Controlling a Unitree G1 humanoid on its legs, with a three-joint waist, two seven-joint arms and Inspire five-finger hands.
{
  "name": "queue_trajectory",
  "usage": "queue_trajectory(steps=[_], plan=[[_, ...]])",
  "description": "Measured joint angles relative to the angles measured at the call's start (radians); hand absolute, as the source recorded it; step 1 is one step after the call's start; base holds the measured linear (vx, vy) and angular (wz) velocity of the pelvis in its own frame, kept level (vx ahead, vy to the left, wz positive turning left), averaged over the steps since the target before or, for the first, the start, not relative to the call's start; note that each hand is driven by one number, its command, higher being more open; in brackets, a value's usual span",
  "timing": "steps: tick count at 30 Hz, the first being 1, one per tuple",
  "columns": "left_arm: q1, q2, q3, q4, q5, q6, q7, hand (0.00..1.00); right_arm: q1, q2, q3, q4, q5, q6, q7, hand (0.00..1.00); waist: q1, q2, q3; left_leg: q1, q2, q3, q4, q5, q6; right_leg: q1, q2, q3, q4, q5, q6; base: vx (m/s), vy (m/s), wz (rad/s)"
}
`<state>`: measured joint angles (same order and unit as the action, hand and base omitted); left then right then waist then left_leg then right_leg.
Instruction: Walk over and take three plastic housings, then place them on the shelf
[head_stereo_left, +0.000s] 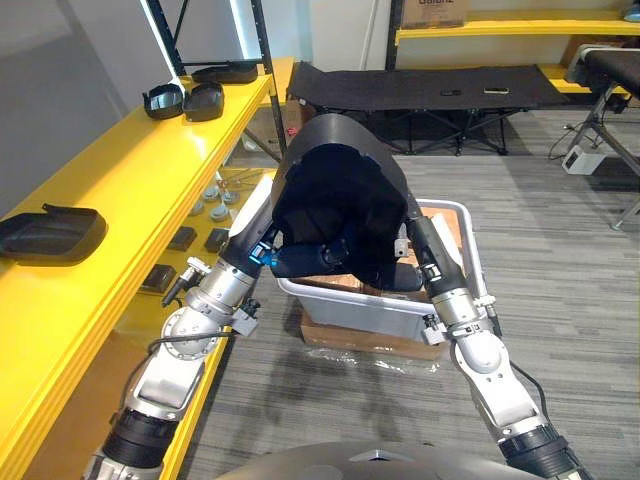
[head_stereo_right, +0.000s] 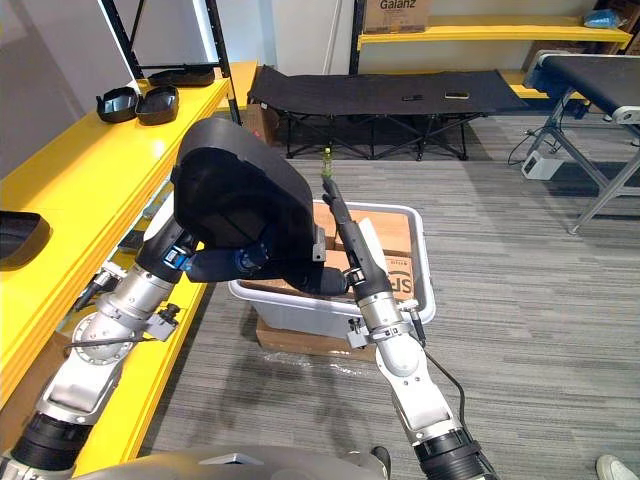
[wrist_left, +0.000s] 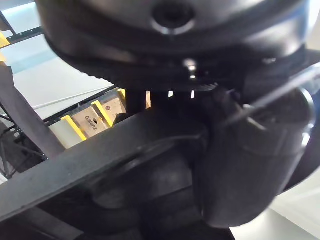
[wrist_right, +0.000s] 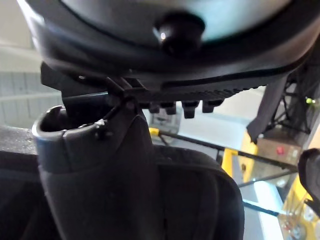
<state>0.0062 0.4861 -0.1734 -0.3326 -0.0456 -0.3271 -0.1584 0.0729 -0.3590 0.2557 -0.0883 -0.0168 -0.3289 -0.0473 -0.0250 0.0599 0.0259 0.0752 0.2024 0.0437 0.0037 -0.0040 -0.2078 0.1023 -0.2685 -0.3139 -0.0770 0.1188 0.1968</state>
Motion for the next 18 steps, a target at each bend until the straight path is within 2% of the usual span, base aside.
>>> queue_trajectory(steps=[4, 5, 9, 18], plan=[[0.000, 0.033, 0.007, -0.031, -0.032, 0.003, -0.017, 0.00, -0.002, -0.001, 0.010, -0.001, 0.033, 0.020, 0.023, 1.00, 0.005, -0.001, 0.001, -0.004, 0.000, -0.006, 0.001, 0.000, 0.000, 0.001, 0.000, -0.006, 0.000, 0.000, 0.000, 0.00, 0.012, 0.04], [0.000, 0.033, 0.011, -0.039, -0.038, 0.003, -0.019, 0.00, -0.004, -0.001, 0.010, -0.001, 0.033, 0.026, 0.026, 0.00, 0.005, -0.001, 0.001, -0.005, 0.000, -0.008, 0.001, 0.000, 0.000, 0.002, 0.000, -0.008, 0.000, 0.000, 0.000, 0.00, 0.017, 0.06], [0.000, 0.033, 0.027, -0.074, -0.076, 0.005, -0.042, 0.00, -0.012, -0.006, 0.015, -0.002, 0.034, 0.039, 0.045, 0.00, 0.005, -0.002, 0.001, -0.015, -0.001, -0.017, 0.012, -0.001, 0.000, 0.003, 0.000, -0.014, 0.000, 0.000, 0.000, 0.00, 0.013, 0.05], [-0.002, 0.040, 0.014, -0.141, -0.129, 0.068, -0.075, 0.00, -0.011, -0.034, 0.073, -0.006, 0.076, 0.041, 0.074, 0.00, 0.004, -0.012, 0.008, -0.015, -0.001, -0.018, 0.013, -0.001, 0.000, 0.004, 0.000, -0.015, 0.000, 0.000, 0.000, 0.00, 0.000, 0.00]])
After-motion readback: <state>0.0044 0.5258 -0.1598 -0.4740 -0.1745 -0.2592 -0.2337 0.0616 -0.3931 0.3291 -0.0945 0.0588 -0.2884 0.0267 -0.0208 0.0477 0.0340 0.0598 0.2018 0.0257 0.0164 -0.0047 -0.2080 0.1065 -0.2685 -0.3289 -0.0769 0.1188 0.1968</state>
